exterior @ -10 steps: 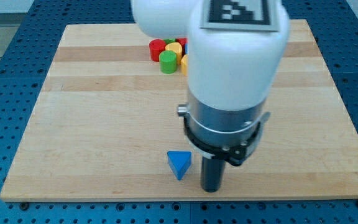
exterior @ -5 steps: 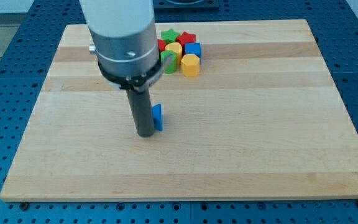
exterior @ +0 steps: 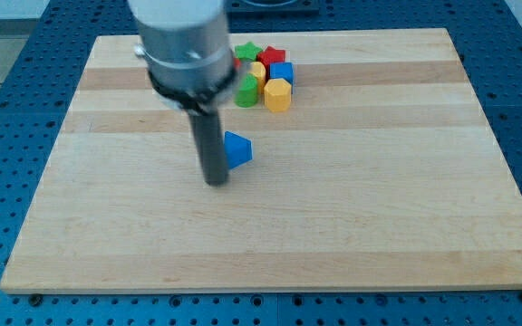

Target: Push the blue triangle into the group of blocks

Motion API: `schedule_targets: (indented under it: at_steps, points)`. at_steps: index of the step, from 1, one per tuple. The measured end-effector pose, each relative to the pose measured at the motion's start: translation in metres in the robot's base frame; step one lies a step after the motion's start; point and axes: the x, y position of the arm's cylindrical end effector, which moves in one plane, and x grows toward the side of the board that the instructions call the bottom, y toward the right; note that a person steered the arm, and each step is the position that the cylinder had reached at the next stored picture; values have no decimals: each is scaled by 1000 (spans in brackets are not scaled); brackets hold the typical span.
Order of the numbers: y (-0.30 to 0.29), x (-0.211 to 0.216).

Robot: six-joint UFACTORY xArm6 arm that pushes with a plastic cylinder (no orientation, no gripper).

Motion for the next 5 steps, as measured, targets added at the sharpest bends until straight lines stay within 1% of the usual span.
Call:
schedule_targets:
  at_steps: [1,2,3,4,5]
  points:
    - [48,26]
    - [77,13]
    - [77,9]
    - [40,0]
    - [29,-25]
